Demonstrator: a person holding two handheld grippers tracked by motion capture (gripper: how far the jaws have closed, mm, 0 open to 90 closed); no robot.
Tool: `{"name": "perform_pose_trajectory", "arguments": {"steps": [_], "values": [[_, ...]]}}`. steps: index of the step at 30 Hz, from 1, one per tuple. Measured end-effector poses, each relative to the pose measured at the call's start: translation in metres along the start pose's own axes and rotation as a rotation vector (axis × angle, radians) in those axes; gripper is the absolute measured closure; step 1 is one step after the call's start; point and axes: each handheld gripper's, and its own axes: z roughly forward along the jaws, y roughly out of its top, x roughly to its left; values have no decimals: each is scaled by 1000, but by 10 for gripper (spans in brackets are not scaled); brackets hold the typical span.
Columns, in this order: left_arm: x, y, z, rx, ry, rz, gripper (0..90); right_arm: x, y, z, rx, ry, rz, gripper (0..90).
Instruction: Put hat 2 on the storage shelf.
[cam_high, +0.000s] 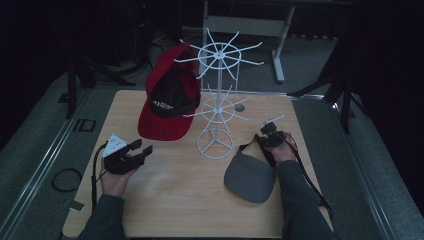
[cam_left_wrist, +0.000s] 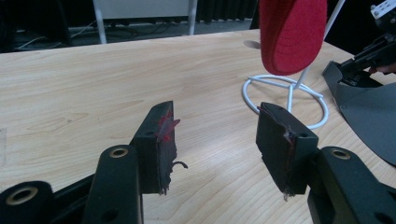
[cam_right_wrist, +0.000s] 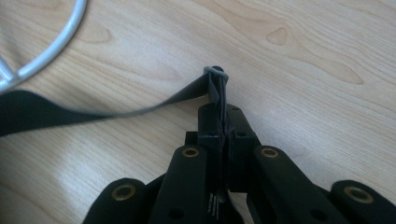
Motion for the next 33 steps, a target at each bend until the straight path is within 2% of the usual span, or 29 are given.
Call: {"name": "perform_pose_trajectory", "arguments": {"steps": [5, 16, 33], "values": [[0, 0, 0, 0, 3, -3, 479, 2, 1, -5, -43, 1, 18, 877], [0, 0, 0, -1, 7, -3, 478, 6, 7, -30, -176, 23, 63, 878], [0, 0, 0, -2, 6, -3, 478, 14, 17, -76, -343, -11, 32, 878]]}}
